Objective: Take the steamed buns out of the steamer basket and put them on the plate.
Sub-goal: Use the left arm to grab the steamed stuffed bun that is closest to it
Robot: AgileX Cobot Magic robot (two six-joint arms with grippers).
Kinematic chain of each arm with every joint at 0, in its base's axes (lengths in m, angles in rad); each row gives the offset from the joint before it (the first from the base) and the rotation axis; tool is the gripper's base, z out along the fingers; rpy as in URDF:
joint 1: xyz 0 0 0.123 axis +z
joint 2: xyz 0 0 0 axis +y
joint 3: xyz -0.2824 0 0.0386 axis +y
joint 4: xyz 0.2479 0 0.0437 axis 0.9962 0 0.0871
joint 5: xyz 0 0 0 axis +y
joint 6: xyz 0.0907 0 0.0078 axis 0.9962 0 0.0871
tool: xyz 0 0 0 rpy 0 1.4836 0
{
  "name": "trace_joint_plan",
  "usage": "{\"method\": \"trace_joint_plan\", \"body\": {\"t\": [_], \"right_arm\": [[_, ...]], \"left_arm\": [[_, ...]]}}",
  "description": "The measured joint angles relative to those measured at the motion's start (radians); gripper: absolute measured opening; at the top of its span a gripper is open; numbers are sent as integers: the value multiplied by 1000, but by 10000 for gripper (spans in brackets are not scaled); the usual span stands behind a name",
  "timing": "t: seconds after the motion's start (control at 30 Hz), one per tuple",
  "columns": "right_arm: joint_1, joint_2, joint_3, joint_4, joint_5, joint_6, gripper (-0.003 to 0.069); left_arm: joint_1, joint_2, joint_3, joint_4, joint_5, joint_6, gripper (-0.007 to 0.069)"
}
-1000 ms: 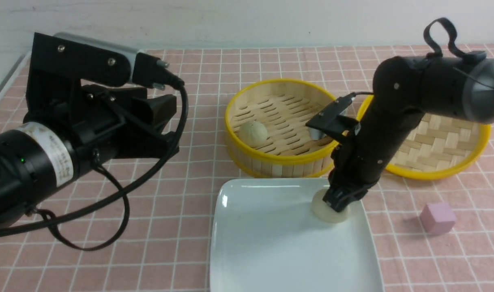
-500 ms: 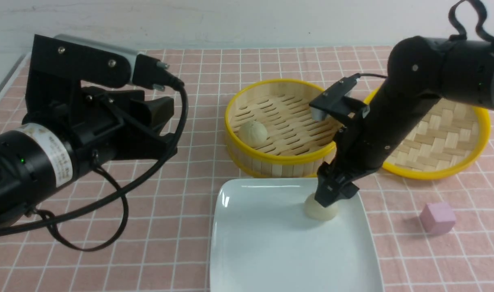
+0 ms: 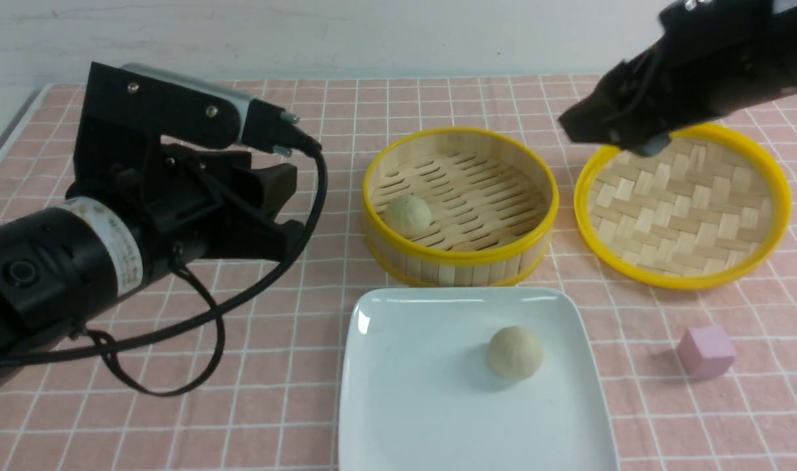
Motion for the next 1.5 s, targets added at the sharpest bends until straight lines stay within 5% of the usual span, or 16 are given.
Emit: {"method": "trace_joint_plan", "body": {"t": [0.33,0.7,0.83,1.17,1.5], "right_arm": [[0,-261,0,-93,192,83,538],[0,-280,4,-115,334,123,538],[0,-280,4,-116,339,123,538],[0,-281,27,-118,349,120,538],[0,-281,167,-123,324,120,538]], "left_arm": [[0,243,-286,14,140,-18,361],[-61,452,-544,-22,413,-10,517],[-97,522,-631,-121,546,104,521],[-110,604,-722,-679,679,673,418],[-112,560,-724,-1036,863,1011,414]]}}
